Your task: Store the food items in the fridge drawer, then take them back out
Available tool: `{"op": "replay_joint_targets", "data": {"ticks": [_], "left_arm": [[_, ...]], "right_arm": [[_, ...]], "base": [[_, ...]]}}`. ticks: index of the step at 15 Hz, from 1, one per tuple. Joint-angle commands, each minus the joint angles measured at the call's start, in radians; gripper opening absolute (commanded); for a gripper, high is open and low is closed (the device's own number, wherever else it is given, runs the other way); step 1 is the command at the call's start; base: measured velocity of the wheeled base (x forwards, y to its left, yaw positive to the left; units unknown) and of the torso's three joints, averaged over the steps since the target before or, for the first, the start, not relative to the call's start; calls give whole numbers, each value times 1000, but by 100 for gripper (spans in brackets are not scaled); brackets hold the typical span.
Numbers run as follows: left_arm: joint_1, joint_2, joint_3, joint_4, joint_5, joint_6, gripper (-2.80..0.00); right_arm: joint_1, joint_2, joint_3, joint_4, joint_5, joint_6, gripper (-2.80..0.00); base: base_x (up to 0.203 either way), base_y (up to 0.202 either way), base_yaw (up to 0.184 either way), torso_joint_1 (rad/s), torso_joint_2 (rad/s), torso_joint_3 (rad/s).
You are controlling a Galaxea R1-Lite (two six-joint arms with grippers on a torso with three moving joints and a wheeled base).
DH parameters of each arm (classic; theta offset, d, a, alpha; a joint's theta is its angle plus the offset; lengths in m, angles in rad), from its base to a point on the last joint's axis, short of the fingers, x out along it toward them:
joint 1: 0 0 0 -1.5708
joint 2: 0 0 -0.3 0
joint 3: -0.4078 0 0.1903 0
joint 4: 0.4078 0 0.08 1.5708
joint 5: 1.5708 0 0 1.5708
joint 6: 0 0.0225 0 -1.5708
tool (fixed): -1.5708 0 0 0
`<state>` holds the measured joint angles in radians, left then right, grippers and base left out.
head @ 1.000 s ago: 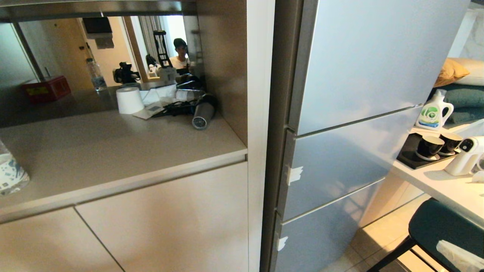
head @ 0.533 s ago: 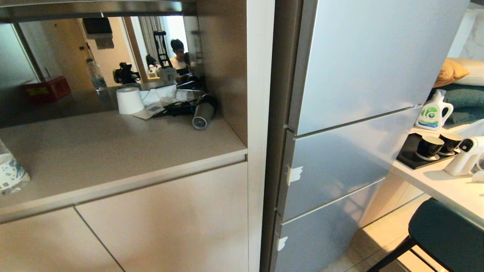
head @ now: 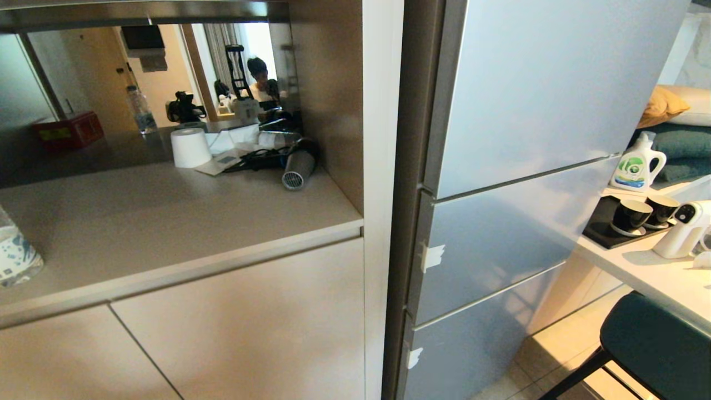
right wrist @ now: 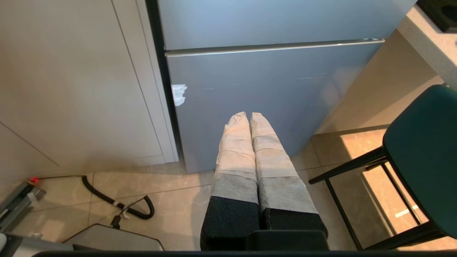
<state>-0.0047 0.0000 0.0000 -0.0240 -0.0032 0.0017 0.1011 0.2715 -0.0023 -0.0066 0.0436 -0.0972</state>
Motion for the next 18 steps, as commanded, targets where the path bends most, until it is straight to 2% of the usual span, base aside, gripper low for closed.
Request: {"op": "replay_joint_targets", "data": {"ticks": [1, 4, 7, 9, 11, 18], "left_arm": [[0, 0, 11, -1, 0, 0, -280], [0, 0, 11, -1, 0, 0, -280], [0, 0, 11, -1, 0, 0, -280], [0, 0, 11, -1, 0, 0, -280], [0, 0, 11, -1, 0, 0, -280], [0, 0, 11, -1, 0, 0, -280]], "right_arm": [[-30, -1, 1, 11, 3, -3, -280], [-82, -131, 1, 21, 5, -8, -280], [-91, -275, 1, 22, -3, 5, -280], [-93, -271, 1, 20, -32, 55, -280], [-93, -270, 2, 20, -27, 32, -280], [-93, -270, 1, 20, -32, 62, -280]], "base": [[0, 0, 0, 0, 0, 0], [0, 0, 0, 0, 0, 0], [0, 0, 0, 0, 0, 0], [0, 0, 0, 0, 0, 0], [0, 0, 0, 0, 0, 0], [0, 0, 0, 0, 0, 0]]}}
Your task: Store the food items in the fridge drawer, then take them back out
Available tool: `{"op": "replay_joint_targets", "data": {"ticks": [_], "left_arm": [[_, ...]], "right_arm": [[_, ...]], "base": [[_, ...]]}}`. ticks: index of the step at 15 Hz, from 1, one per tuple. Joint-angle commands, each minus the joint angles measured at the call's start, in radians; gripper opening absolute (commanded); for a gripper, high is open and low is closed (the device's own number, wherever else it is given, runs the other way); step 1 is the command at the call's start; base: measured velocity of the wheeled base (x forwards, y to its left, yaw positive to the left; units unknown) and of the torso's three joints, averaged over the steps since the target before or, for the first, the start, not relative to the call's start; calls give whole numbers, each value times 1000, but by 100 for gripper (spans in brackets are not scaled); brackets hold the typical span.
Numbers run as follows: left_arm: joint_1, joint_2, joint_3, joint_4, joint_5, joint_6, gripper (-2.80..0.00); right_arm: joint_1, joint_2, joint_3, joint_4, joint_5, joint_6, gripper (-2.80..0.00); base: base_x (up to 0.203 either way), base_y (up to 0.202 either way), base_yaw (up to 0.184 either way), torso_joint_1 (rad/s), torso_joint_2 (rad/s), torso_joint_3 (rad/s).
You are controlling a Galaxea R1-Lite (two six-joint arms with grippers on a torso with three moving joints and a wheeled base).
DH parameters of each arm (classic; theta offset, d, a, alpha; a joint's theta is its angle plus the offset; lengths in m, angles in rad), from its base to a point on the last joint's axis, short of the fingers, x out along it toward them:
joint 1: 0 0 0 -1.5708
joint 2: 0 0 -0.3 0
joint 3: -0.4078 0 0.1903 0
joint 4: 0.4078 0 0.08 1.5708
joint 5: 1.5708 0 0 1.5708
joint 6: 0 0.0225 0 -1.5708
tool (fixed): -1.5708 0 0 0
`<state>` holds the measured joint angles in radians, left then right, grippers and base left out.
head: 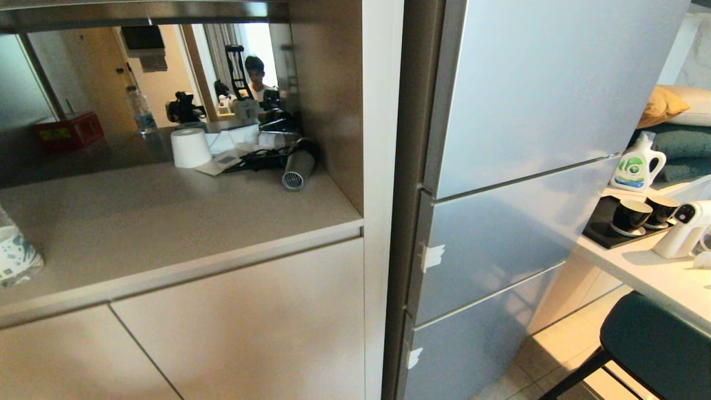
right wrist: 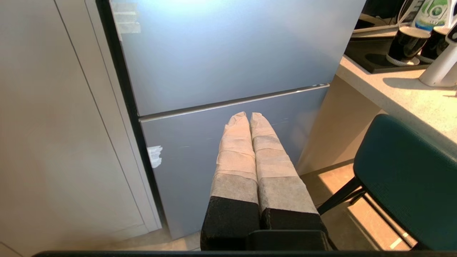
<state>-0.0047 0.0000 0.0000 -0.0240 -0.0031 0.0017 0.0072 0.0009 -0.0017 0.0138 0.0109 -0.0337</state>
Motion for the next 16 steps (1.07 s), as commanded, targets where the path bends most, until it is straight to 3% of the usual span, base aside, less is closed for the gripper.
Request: {"op": "replay_joint_targets", "data": {"ticks": [1, 8, 16], "left_arm": [[0, 0, 11, -1, 0, 0, -280], [0, 0, 11, -1, 0, 0, -280], [0, 0, 11, -1, 0, 0, -280]], "right_arm": [[0, 1, 0, -2, -2, 13, -280], [0, 1, 0, -5, -14, 63, -280], [0, 1, 0, -6, -14, 60, -280]], "base": [[0, 0, 0, 0, 0, 0], [0, 0, 0, 0, 0, 0], [0, 0, 0, 0, 0, 0]]}}
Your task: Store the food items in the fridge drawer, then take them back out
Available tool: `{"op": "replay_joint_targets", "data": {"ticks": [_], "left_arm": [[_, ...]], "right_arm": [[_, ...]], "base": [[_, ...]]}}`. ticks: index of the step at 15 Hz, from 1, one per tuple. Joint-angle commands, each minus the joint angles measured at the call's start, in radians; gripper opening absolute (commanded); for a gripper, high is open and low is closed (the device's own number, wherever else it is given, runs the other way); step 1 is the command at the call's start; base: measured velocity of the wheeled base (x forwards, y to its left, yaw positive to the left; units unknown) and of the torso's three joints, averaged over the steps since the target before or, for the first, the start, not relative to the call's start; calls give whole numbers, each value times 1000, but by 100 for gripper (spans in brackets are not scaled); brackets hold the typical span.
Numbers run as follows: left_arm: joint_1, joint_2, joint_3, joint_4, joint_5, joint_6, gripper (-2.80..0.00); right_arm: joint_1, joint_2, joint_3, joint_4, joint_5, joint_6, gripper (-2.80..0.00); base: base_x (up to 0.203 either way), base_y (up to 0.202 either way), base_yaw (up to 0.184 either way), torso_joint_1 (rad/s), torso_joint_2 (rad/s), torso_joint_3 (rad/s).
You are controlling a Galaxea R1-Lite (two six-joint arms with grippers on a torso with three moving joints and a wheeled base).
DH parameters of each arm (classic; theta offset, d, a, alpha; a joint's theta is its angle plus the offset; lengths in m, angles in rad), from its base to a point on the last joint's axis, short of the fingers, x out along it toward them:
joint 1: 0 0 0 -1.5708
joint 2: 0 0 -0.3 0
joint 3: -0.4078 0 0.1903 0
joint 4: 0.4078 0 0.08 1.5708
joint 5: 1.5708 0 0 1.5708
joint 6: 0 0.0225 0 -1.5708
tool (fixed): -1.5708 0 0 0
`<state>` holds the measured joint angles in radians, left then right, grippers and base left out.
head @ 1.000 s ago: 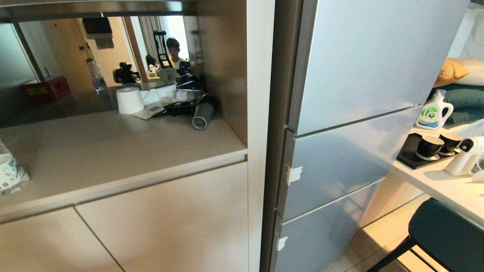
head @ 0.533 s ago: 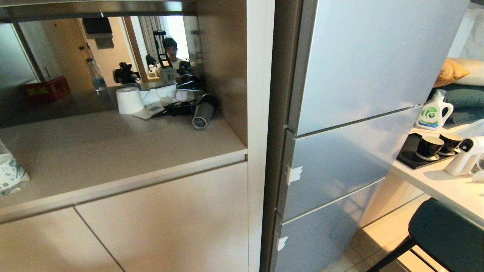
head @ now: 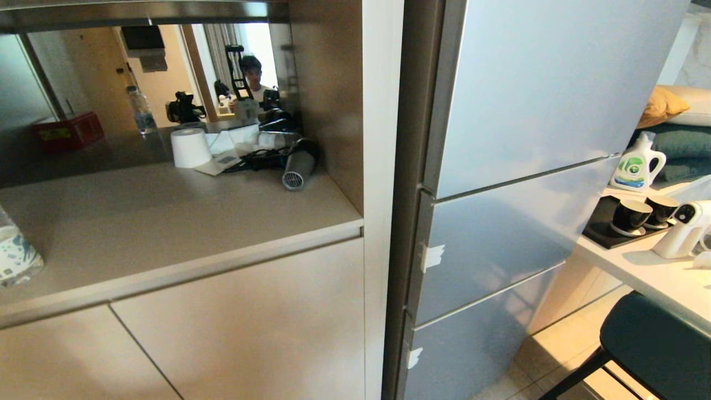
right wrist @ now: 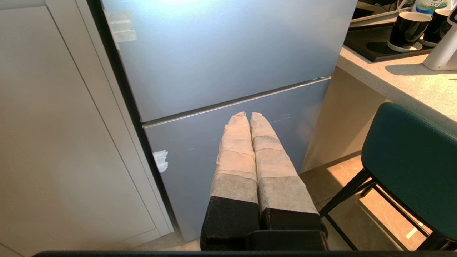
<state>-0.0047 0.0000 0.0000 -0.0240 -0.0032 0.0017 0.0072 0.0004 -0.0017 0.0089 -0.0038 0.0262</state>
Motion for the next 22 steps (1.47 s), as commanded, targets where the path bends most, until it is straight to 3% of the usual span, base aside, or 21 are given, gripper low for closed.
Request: {"op": "replay_joint_targets", "data": {"ticks": [1, 22], "left_arm": [[0, 0, 11, -1, 0, 0, -280], [0, 0, 11, -1, 0, 0, -280]], "right_arm": [[0, 1, 0, -1, 1, 0, -280], [0, 1, 0, 0, -1, 6, -280]], "base": [[0, 0, 0, 0, 0, 0], [0, 0, 0, 0, 0, 0]]}}
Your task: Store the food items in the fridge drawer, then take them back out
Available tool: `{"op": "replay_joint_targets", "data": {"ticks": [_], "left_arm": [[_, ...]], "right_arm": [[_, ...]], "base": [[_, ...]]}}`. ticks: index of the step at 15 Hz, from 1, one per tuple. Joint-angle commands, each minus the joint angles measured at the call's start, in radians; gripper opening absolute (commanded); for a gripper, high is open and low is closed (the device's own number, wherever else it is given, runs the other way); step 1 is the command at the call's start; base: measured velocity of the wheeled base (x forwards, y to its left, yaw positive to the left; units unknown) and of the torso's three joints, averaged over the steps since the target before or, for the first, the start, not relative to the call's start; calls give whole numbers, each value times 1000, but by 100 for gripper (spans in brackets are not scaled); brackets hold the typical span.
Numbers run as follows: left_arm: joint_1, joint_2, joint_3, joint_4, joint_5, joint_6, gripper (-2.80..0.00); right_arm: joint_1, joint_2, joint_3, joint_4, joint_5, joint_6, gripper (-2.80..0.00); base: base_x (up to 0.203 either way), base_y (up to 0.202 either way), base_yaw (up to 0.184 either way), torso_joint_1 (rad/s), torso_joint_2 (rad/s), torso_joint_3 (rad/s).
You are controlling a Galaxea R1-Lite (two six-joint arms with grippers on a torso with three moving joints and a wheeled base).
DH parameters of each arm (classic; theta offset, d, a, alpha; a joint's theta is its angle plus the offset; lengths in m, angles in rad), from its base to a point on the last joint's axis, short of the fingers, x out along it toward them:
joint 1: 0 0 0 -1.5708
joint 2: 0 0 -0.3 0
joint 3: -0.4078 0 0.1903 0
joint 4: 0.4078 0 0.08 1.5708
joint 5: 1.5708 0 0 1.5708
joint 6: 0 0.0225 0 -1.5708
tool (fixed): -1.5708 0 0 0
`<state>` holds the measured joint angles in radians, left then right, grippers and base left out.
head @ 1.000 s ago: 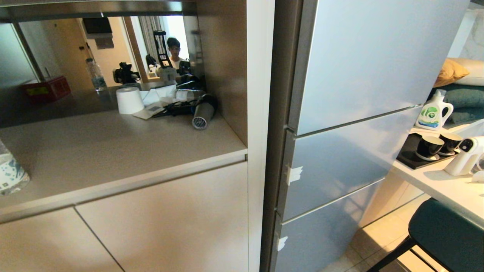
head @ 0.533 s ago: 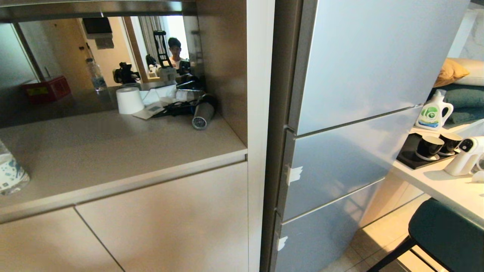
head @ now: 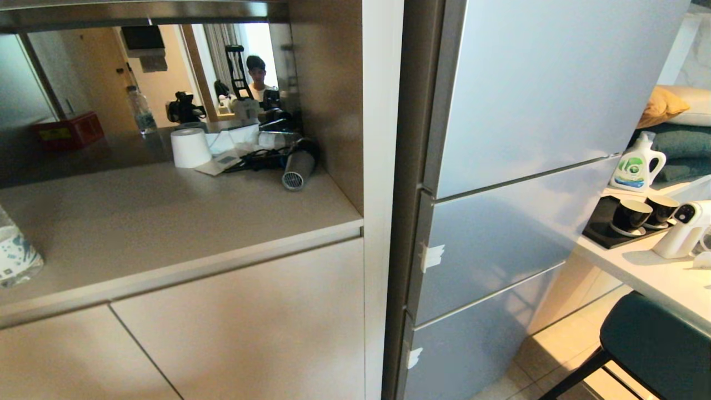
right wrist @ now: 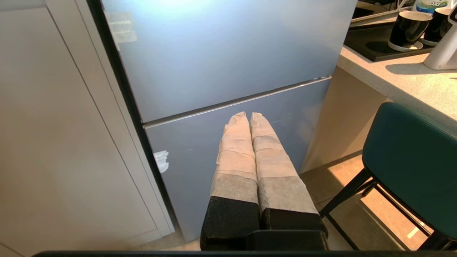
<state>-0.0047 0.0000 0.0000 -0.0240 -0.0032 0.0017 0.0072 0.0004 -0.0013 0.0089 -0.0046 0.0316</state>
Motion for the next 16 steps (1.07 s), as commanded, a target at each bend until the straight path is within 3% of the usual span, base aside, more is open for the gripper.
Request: {"op": "replay_joint_targets", "data": {"ticks": [1, 16], "left_arm": [[0, 0, 11, -1, 0, 0, -280], [0, 0, 11, -1, 0, 0, -280]], "right_arm": [[0, 1, 0, 0, 0, 1, -280], [0, 1, 0, -1, 0, 1, -280]], "base": [[0, 0, 0, 0, 0, 0], [0, 0, 0, 0, 0, 0]]}}
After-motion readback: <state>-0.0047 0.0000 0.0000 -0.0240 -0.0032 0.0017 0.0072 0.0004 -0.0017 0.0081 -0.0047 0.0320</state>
